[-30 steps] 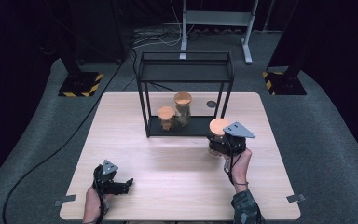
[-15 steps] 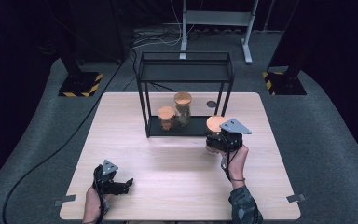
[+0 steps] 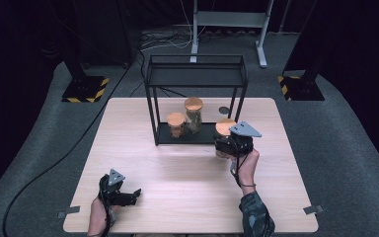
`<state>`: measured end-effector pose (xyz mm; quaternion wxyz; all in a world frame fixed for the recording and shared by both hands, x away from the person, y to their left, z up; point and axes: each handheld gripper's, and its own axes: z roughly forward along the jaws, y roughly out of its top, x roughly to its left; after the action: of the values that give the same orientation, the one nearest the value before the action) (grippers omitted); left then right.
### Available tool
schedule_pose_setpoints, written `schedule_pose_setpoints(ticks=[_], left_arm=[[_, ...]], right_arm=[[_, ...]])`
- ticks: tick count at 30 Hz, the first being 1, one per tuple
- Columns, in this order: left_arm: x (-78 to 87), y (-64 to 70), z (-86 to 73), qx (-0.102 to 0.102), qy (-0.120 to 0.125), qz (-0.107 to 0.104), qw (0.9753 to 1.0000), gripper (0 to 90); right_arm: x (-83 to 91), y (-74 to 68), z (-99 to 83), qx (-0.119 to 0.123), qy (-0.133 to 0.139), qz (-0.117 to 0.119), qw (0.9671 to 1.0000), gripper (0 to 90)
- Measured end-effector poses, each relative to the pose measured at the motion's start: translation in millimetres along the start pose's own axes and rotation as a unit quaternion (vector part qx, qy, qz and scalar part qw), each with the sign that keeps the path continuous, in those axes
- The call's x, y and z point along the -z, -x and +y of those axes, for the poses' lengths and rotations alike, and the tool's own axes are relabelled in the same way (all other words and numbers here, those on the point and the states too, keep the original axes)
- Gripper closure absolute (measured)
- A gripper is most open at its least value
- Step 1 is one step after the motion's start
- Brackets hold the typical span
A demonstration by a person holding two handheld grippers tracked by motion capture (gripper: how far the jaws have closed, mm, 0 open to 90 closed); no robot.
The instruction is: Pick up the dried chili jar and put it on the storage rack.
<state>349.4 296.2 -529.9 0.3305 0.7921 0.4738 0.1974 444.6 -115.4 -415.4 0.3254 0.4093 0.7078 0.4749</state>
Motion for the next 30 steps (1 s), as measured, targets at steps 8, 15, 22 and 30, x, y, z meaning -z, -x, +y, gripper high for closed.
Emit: schedule_pose_setpoints(ticks=[8,15,22,30], left_arm=[[0.0,0.1,0.0,0.0,0.0,0.0,1.0,0.9],[0.0,0.1,0.0,-0.001,0.0,-0.001,1.0,0.9],[-0.1,0.2,-0.1,-0.002,0.001,-0.002,1.0,0.9],[0.2,0.2,0.1,-0.004,0.0,-0.003,1.0,1.0]], right_arm=[[-11.1,-1.8,4.1,-0.002,-0.003,-0.001,1.0,24.8],[-21.8,-3.8,8.1,-0.001,-0.006,0.0,1.0,24.8],[-33.8,-6.8,9.8,-0.005,-0.01,0.002,0.9999,24.8],[-47.6,-11.9,11.5,-0.008,-0.013,0.003,0.9999,24.8]])
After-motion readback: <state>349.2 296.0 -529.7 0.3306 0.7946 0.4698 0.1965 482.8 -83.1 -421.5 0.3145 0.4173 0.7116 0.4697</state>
